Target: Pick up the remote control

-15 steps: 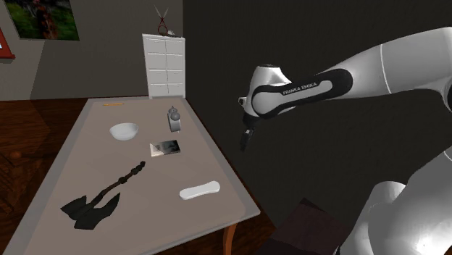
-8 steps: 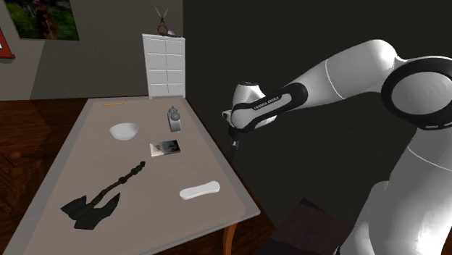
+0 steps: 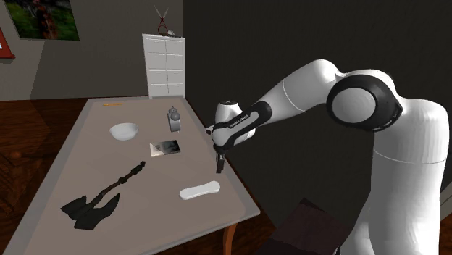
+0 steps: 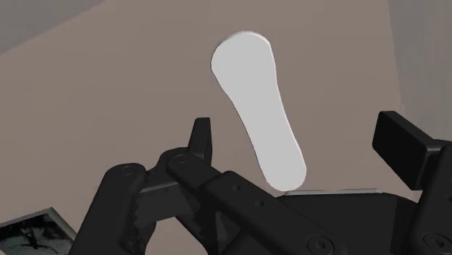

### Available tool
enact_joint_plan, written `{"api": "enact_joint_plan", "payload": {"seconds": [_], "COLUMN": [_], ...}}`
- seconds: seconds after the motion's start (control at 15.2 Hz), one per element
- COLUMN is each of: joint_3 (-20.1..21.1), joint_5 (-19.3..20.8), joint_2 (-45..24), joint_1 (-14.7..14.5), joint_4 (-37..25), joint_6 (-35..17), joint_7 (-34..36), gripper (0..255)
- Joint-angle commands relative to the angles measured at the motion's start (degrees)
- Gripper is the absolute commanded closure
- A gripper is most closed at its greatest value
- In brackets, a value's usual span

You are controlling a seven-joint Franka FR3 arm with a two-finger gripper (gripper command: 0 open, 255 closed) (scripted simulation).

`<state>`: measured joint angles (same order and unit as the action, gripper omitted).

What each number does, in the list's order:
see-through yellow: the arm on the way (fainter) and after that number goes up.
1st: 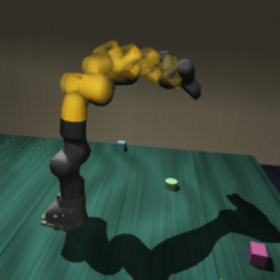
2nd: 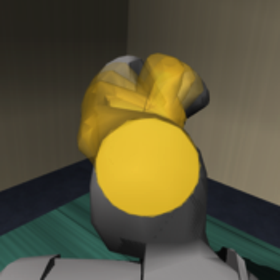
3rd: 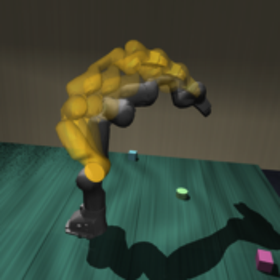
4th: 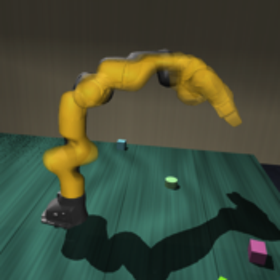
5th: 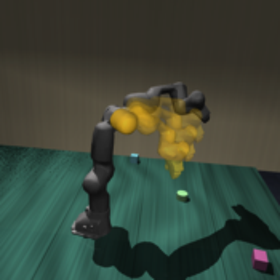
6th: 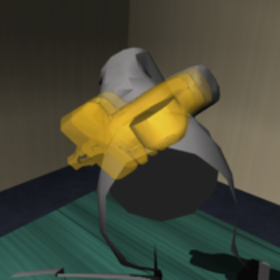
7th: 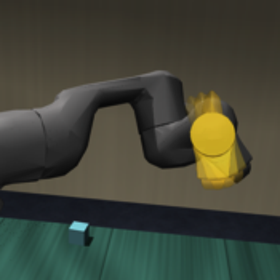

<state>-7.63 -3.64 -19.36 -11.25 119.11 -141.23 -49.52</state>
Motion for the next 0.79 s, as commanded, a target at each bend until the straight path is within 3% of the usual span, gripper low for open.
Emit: {"api": "enact_joint_plan", "payload": {"seconds": [0.0,0.73], "joint_3": [1.02,4.93], "joint_5": [-0.11,2.33], "joint_2": [-4.34,-24.06], "joint_1": [0.03,-0.41], "joint_4": [-2.95,-17.94], "joint_6": [-1.01,-3.98], "joint_7": [-2.28,-10.77], "gripper": [0,0]}}
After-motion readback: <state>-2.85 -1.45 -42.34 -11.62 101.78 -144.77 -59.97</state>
